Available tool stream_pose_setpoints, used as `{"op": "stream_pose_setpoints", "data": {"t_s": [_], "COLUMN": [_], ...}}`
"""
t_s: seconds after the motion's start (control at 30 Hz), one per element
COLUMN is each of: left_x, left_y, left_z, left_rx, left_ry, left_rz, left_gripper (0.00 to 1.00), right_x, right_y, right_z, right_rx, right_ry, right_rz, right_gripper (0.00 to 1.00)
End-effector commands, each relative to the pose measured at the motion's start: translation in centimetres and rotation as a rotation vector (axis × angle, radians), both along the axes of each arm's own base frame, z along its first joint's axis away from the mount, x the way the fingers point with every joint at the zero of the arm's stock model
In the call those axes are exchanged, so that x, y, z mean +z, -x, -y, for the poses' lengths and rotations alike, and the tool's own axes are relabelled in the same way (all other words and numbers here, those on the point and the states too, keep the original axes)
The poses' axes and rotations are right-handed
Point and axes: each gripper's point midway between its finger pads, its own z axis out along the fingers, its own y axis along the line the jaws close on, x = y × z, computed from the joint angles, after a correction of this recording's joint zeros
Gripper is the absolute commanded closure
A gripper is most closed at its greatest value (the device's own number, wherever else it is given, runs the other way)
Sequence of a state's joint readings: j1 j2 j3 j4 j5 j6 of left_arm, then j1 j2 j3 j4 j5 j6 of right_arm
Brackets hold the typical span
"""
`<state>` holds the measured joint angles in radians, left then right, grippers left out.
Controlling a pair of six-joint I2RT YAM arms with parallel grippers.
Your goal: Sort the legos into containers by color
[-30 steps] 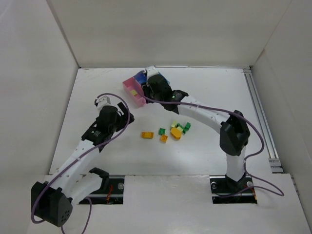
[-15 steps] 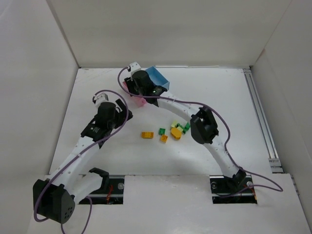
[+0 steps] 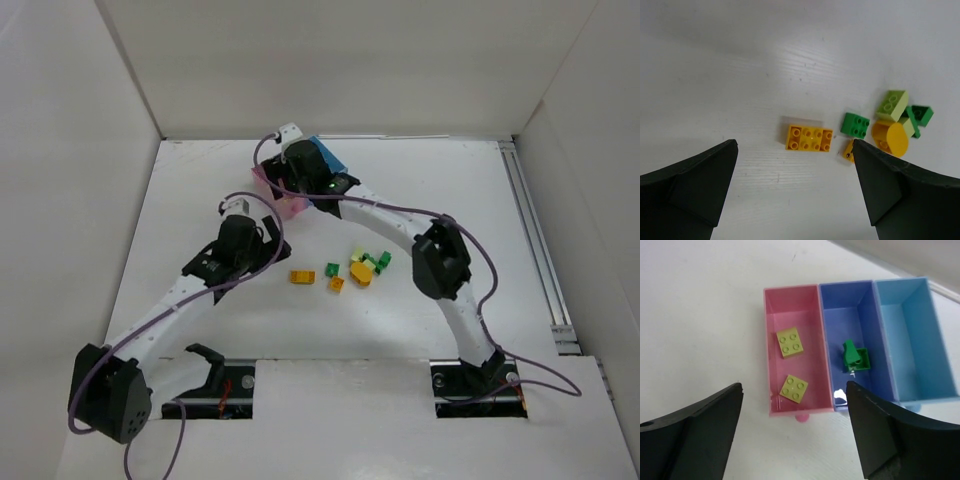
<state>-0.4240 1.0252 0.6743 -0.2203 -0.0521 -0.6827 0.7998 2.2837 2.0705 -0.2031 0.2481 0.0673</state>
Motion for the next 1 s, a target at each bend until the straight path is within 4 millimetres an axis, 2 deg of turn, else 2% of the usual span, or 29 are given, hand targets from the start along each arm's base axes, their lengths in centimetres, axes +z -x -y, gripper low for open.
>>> {"op": "stream_pose_setpoints", "data": {"t_s": [0.0,0.03,0.1,0.13,0.17,0.2,0.23,0.27,0.33,0.37,0.57,0.63,0.67,0.87,0.97], "left_x": [-1.6,-1.9,-3.4,-3.9,-4.6,-5.4,-5.9,-6.4,-7.3,-7.6,-8.9,-8.6,-9.2,-9.4,-9.4], "left_y": [0.9,0.8,1.5,1.7,2.0,1.9,2.2,2.3,2.6,2.6,2.0,1.5,1.2,2.1,2.1], "left_z": [2.6,3.1,4.6,5.1,5.4,5.6,5.9,5.8,6.2,6.0,6.1,6.4,6.0,7.2,7.3], "left_rx": [-0.127,-0.139,-0.207,-0.223,-0.237,-0.24,-0.25,-0.257,-0.289,-0.293,-0.328,-0.323,-0.301,-0.368,-0.361], "left_ry": [-0.05,-0.055,-0.08,-0.086,-0.097,-0.118,-0.138,-0.152,-0.185,-0.205,-0.271,-0.298,-0.346,-0.371,-0.365], "left_rz": [-0.024,-0.021,-0.058,-0.069,-0.087,-0.109,-0.117,-0.128,-0.138,-0.14,-0.145,-0.145,-0.152,-0.158,-0.16], "left_gripper": [0.01,0.01,0.01,0.01,0.01,0.01,0.01,0.01,0.01,0.01,0.01,0.01,0.01,0.01,0.06], "right_x": [7.3,9.2,8.6,5.9,7.1,6.7,4.6,5.5,4.9,4.0,4.0,4.0,4.0,3.5,4.0], "right_y": [0.0,0.6,1.1,1.1,1.8,2.3,2.5,3.1,3.6,3.9,4.8,4.9,4.9,4.6,4.5], "right_z": [4.9,6.5,8.8,11.3,12.7,13.5,15.5,16.4,17.5,18.2,18.3,18.2,18.2,18.5,18.8], "right_rx": [-0.074,-0.092,-0.1,-0.131,-0.134,-0.116,-0.146,-0.146,-0.157,-0.165,-0.135,-0.125,-0.125,-0.141,-0.157], "right_ry": [-0.085,-0.128,-0.145,-0.122,-0.16,-0.173,-0.155,-0.167,-0.163,-0.143,-0.133,-0.136,-0.136,-0.117,-0.117], "right_rz": [0.083,0.084,0.038,-0.018,-0.024,-0.05,-0.094,-0.086,-0.092,-0.105,-0.105,-0.109,-0.109,-0.106,-0.093], "right_gripper": [0.1,0.07,0.04,0.04,0.04,0.04,0.04,0.04,0.03,0.03,0.03,0.03,0.03,0.03,0.03]}}
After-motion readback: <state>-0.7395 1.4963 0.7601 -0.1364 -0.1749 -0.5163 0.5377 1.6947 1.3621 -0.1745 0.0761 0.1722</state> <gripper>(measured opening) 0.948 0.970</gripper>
